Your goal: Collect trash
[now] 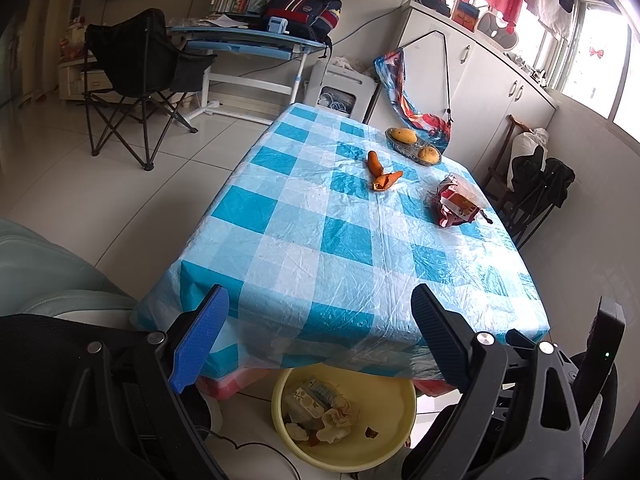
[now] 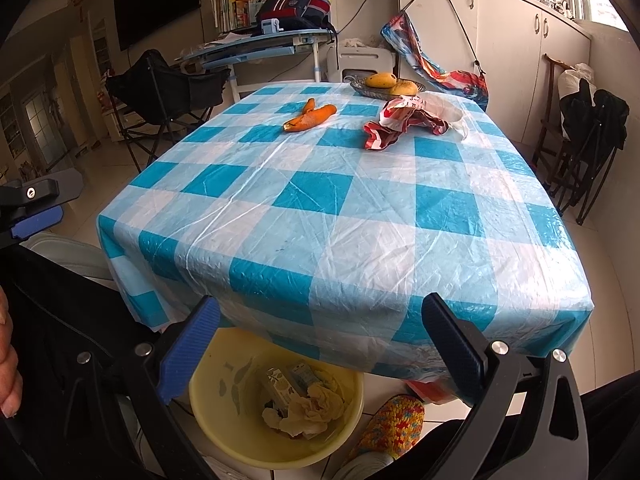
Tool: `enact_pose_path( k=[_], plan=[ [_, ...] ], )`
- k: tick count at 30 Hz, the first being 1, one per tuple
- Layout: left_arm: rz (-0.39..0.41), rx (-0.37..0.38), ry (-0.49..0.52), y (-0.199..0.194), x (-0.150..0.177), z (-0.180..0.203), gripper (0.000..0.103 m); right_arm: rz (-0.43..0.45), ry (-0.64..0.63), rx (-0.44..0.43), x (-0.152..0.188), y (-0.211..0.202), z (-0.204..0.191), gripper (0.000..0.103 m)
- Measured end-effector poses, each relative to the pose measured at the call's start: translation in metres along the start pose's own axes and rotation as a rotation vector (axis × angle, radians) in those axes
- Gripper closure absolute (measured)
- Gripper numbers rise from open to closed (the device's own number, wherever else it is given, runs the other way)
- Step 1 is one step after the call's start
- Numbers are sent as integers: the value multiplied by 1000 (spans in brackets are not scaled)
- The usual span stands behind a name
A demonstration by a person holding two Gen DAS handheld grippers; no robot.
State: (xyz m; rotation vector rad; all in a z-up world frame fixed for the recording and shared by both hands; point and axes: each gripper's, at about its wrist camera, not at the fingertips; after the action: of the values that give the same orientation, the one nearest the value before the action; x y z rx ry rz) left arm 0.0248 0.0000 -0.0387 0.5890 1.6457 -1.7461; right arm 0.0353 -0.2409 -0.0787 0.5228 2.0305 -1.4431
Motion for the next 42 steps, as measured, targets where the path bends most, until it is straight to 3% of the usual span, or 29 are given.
enact_pose_path(
  k=[19, 24, 29, 36, 42],
  plan=[
    [0, 5, -15, 2, -1, -2, 14, -5, 15, -3, 0, 0, 3, 6],
    [-1, 30, -60, 0, -5, -5, 14, 5, 36, -6, -5, -4, 7, 6],
    [29, 57, -96, -8, -20, -5, 14, 45, 62, 16, -28, -16, 23, 6],
    [53, 88, -64, 6, -61, 25, 14, 91, 99, 52, -79, -20, 69, 6],
    [39, 76, 10, 46, -90, 66, 14, 66, 139, -17, -113, 7, 98, 6]
  ],
)
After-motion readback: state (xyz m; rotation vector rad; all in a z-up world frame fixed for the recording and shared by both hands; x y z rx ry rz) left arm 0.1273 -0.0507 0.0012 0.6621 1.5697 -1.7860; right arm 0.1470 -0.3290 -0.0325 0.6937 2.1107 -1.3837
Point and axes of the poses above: each gripper's, at about its wrist camera, not at the fingertips, and y roughly the way its jaws point, z to its right, x to its underside, and after that the axes turned 13 degrees about -x, right-handed
